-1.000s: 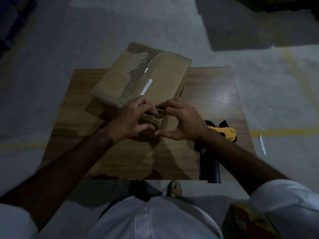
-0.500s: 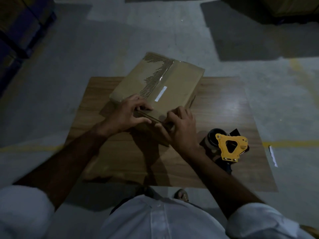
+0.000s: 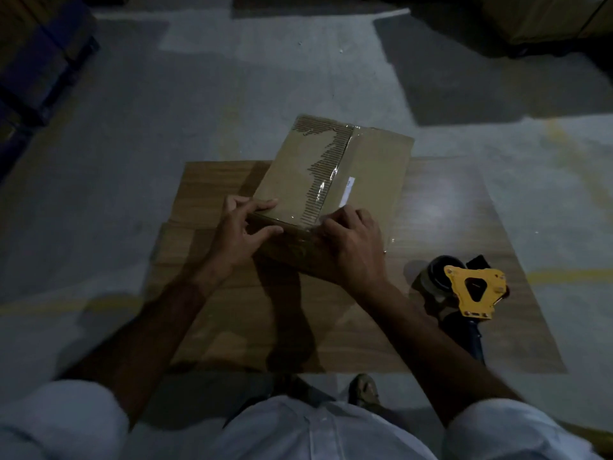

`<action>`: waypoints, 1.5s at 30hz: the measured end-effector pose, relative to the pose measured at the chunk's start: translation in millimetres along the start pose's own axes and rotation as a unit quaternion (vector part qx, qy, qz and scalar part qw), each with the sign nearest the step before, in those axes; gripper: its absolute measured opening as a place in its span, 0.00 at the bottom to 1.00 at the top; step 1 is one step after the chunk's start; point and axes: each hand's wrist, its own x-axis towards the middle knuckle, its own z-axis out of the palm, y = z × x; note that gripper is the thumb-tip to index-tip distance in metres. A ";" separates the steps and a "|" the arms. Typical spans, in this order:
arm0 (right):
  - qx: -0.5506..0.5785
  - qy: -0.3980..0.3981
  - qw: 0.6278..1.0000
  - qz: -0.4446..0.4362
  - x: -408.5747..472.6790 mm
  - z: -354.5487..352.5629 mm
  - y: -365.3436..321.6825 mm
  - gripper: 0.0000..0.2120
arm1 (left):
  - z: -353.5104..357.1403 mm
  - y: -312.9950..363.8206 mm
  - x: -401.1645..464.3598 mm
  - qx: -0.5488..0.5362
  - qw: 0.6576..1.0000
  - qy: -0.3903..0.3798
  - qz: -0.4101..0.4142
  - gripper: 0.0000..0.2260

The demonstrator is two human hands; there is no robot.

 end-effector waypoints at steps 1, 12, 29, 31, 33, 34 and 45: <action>0.004 0.008 1.000 -0.011 -6.7 -1.6 6.6 0.17 | 0.4 -0.7 -5.4 -0.009 1.000 -0.003 0.005 0.25; 0.123 0.042 0.991 -0.035 -16.0 20.2 -5.6 0.11 | 13.5 6.1 -56.2 -0.046 0.995 -0.047 0.075 0.20; 0.097 0.079 0.962 0.244 -19.8 33.7 -65.7 0.39 | -26.2 18.7 82.9 0.281 0.879 -0.242 0.300 0.35; 0.127 0.053 0.974 0.179 -25.4 19.4 -35.4 0.40 | -19.6 20.5 67.0 0.285 0.880 -0.215 0.314 0.34; 0.140 -0.011 0.984 0.106 -31.6 -4.1 7.8 0.41 | -10.6 26.4 44.6 0.278 0.878 -0.196 0.336 0.32; 0.130 -0.052 0.987 0.080 -33.8 -18.5 28.5 0.41 | -4.6 31.5 32.8 0.270 0.877 -0.192 0.347 0.30; 0.115 0.067 0.906 0.401 -24.0 -11.2 -29.4 0.27 | -2.7 42.3 44.1 0.154 0.890 -0.277 0.327 0.22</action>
